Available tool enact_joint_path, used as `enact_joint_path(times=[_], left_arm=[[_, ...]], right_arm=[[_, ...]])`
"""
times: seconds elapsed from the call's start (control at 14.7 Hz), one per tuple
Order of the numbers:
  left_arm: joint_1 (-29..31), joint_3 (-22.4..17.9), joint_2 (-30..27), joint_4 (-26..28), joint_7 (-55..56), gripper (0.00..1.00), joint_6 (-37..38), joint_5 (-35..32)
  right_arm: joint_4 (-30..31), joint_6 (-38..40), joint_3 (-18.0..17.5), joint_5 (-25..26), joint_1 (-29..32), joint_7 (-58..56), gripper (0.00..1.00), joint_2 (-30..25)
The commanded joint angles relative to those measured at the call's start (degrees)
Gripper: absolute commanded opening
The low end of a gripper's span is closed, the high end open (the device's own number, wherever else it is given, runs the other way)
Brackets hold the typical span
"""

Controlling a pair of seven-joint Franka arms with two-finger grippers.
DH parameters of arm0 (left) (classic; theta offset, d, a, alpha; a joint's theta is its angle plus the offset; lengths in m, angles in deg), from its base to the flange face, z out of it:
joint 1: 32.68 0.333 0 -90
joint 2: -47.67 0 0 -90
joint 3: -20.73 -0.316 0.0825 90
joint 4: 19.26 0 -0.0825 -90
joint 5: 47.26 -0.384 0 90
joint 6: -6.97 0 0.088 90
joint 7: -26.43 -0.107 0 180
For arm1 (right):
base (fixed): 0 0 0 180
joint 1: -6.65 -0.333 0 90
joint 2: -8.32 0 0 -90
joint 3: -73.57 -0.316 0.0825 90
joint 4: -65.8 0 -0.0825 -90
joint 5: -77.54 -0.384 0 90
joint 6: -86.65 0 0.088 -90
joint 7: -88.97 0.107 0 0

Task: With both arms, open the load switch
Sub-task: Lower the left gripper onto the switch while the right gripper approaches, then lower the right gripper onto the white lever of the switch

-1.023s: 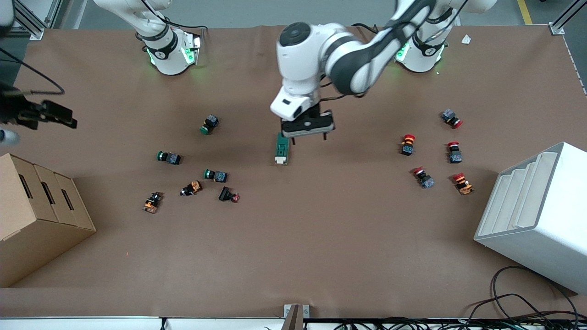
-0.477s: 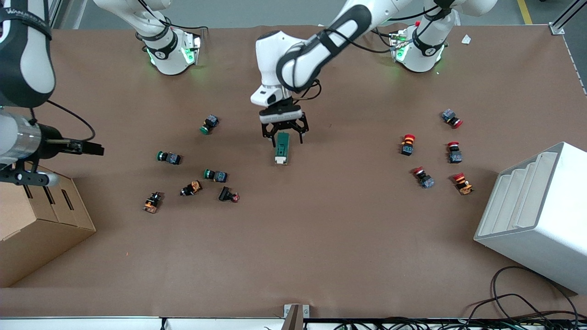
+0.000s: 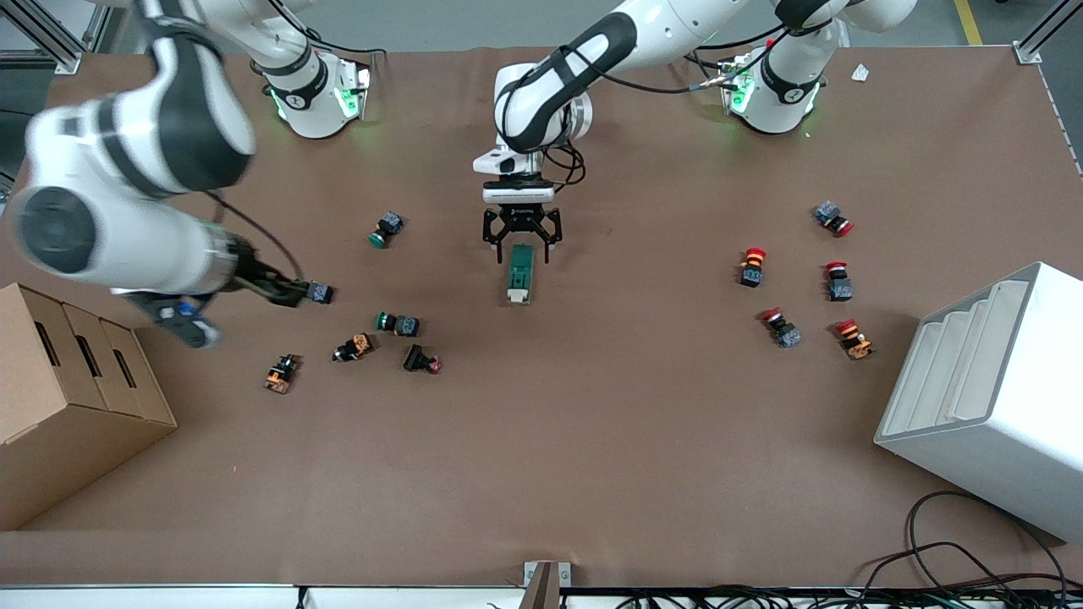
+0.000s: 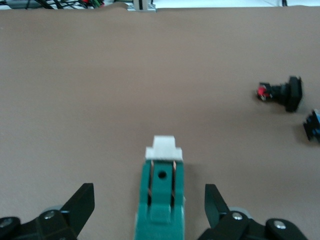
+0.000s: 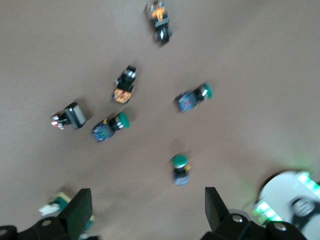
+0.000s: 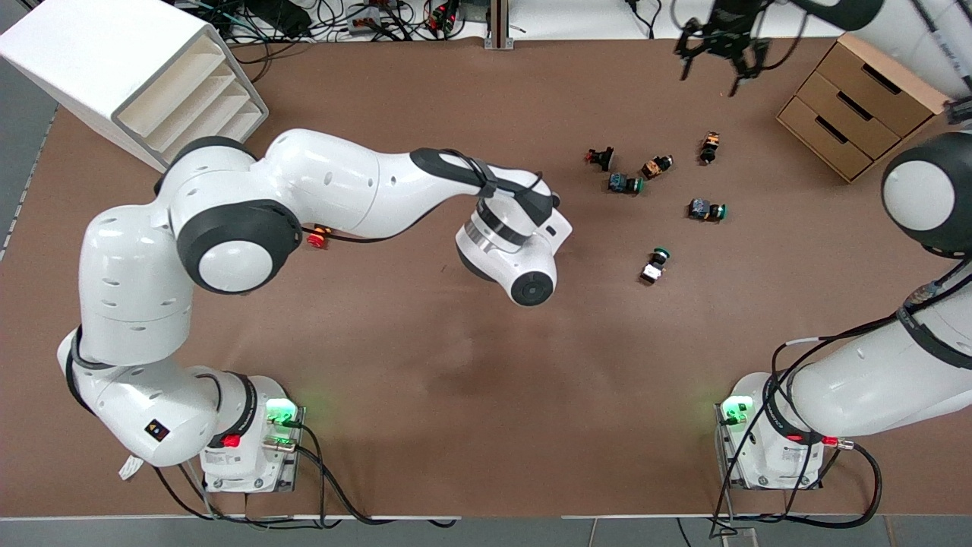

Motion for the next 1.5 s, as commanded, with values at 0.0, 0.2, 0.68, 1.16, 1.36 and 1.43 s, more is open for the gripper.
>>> enact_joint_path(times=[0.0, 0.2, 0.68, 1.16, 1.36, 1.43], left_arm=[[-2.7, -0.6, 0.4, -0.1, 1.6, 0.97, 2.3, -2.0], [-4.0, -0.6, 2.8, -0.1, 5.3, 0.98, 5.1, -6.7], [-5.4, -0.7, 6.9, -0.2, 7.7, 0.98, 10.5, -10.9], [-7.6, -0.7, 9.9, 0.0, 11.2, 0.99, 15.0, -12.7], [-8.9, -0.7, 10.3, 0.0, 15.1, 0.99, 16.2, -13.8], [-9.0, -0.7, 10.4, 0.2, 15.0, 0.99, 16.2, -13.9]], right_arm=[[0.2, -4.0, 0.6, -3.3, -4.3, 14.0, 1.00, 3.3], [-0.3, -11.1, 0.5, -4.8, -9.9, 30.3, 1.00, 8.7], [-3.0, -23.0, 0.5, -4.8, -19.9, 52.7, 1.00, 21.1], [-3.6, -27.1, 0.5, -7.2, -23.9, 58.7, 1.00, 26.0], [-3.5, -27.1, 0.5, -7.7, -25.1, 59.6, 1.00, 27.2], [-3.5, -27.0, 0.5, -7.8, -25.6, 59.6, 1.00, 27.3]])
